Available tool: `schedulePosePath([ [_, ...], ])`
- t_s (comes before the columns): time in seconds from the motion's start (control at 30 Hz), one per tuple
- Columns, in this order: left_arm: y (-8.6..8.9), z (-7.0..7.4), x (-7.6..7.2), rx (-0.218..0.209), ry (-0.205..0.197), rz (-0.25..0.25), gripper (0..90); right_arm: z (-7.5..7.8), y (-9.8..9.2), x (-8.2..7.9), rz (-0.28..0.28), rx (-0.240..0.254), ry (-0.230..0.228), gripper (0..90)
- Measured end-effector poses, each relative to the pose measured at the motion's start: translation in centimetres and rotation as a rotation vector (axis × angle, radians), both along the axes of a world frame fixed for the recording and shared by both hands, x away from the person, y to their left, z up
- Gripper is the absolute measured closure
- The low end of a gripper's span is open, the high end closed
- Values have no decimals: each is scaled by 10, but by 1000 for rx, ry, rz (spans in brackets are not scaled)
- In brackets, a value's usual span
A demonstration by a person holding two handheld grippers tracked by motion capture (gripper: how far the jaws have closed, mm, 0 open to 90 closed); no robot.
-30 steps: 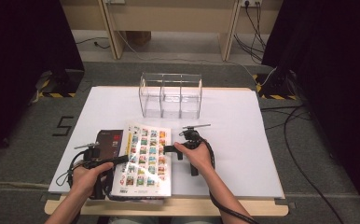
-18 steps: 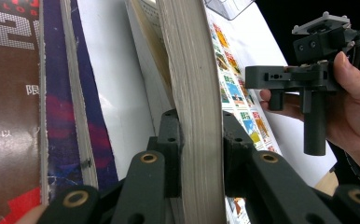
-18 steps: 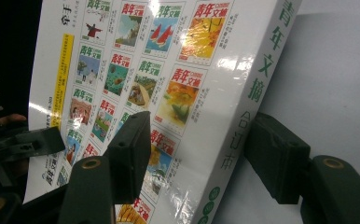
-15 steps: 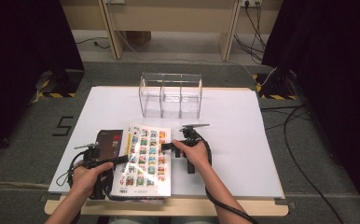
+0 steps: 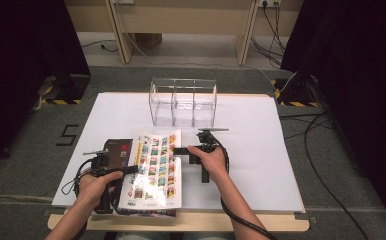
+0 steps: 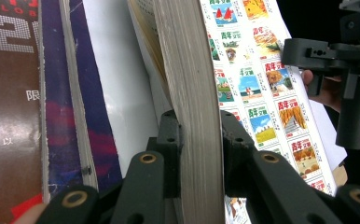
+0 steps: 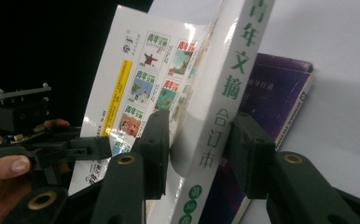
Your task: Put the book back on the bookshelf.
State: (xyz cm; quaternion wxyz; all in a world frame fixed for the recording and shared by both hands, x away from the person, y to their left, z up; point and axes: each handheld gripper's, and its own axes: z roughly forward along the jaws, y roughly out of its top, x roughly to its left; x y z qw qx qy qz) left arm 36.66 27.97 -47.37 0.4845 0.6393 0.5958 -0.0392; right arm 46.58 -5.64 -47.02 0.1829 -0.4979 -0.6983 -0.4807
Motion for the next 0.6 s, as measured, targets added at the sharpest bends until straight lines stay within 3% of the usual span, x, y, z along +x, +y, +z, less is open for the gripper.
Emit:
schedulePosePath([
  [0.03,0,0,0,1,0,-1,733,-3,5,4,15,8,27,565],
  [0.17,1,0,1,-7,8,-4,733,-8,11,9,34,11,46,555],
  [0.2,1,0,1,-6,9,-4,732,-10,12,10,39,-31,28,578],
  [0.37,1,2,3,-3,23,-4,727,-5,12,7,30,-57,4,623],
  [0.43,-1,3,4,-4,22,-10,724,9,14,2,38,-97,-50,632],
  [0.6,-8,6,7,-8,20,-25,725,22,6,-3,42,-110,-80,634],
])
